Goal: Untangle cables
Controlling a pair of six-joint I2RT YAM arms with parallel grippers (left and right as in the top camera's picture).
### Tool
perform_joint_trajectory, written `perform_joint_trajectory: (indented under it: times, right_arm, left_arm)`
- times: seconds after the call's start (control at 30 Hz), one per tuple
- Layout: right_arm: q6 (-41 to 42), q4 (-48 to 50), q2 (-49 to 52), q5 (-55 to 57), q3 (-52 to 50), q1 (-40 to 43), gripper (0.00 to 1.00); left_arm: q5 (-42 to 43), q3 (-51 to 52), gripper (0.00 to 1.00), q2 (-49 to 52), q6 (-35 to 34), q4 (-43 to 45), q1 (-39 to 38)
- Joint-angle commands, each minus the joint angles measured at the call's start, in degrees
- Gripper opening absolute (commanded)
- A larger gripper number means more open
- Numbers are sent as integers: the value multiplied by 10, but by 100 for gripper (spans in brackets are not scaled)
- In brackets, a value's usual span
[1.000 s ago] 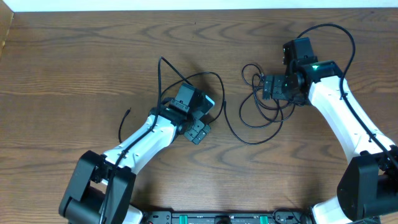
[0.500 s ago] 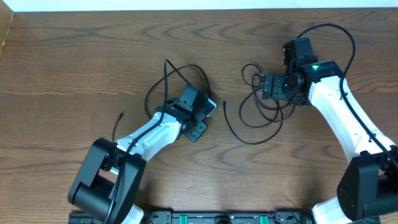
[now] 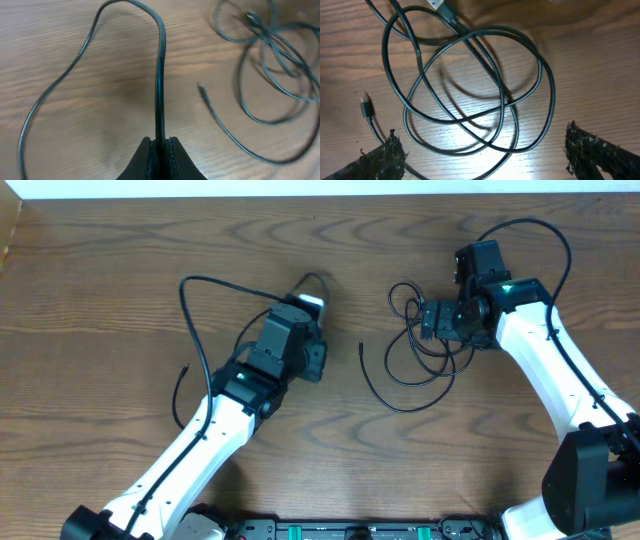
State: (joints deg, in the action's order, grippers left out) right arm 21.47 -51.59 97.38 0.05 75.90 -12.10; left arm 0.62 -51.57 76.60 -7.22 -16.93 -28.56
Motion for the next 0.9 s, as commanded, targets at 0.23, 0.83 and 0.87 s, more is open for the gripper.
perform_joint_trajectory:
  times: [0.23,0.83,0.87]
  right_arm:
    - [8,2,2,-7,1,0,99]
    - [8,-1,2,-4,1,13,99]
    - [8,-1,2,-4,1,18,99]
  left_arm:
    - [-207,-16,8,-14,-82,-113,2]
    - [276,-17,8,-14,-71,372,22]
    - [276,-17,8,-14,-97,418,30]
